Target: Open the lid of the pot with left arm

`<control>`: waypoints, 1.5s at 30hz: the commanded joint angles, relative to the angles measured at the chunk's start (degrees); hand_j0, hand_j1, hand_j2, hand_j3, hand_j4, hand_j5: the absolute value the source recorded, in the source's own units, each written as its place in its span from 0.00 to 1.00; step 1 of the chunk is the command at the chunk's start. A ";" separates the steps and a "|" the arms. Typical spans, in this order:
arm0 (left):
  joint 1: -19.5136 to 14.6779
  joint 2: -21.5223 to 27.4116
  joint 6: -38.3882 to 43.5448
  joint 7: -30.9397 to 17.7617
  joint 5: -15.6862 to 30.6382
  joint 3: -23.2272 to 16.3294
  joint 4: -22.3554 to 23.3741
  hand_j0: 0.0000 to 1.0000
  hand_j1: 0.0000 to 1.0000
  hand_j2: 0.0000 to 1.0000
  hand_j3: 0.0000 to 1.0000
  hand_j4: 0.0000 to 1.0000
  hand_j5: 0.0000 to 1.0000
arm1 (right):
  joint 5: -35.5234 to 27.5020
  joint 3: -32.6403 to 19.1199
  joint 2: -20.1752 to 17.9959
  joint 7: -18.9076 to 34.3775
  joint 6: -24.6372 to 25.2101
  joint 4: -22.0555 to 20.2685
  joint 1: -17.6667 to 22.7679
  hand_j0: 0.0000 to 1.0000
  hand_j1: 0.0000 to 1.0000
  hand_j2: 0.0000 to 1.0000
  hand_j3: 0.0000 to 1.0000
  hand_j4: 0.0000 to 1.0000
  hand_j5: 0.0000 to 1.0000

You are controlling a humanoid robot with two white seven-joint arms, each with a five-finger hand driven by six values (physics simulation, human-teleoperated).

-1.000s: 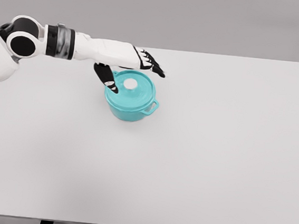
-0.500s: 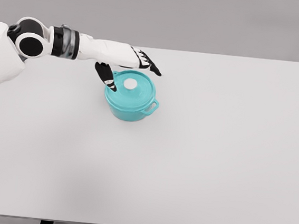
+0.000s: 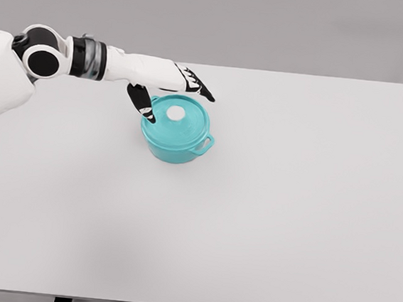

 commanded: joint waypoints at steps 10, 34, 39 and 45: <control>0.26 -1.28 0.15 0.03 -1.22 -0.10 1.95 0.79 0.79 0.79 0.79 0.79 0.79 | 0.02 0.00 -0.01 0.02 -0.01 0.00 0.00 1.00 1.00 1.00 1.00 1.00 1.00; 0.53 0.39 0.15 0.03 -0.52 -1.25 1.16 0.43 0.43 0.43 0.43 0.43 0.43 | 0.02 0.00 -0.01 0.02 -0.01 0.00 0.00 1.00 1.00 1.00 1.00 1.00 1.00; -1.41 7.59 0.15 0.03 3.53 -1.25 -2.88 0.43 0.43 0.43 0.43 0.43 0.43 | 0.02 -0.09 -0.01 0.02 -0.01 0.00 0.00 1.00 1.00 1.00 1.00 1.00 1.00; -1.67 17.53 0.15 0.03 5.29 -1.07 -4.81 0.43 0.43 0.43 0.43 0.43 0.43 | 0.02 0.00 -0.01 0.02 -0.10 0.00 0.00 1.00 1.00 1.00 1.00 1.00 1.00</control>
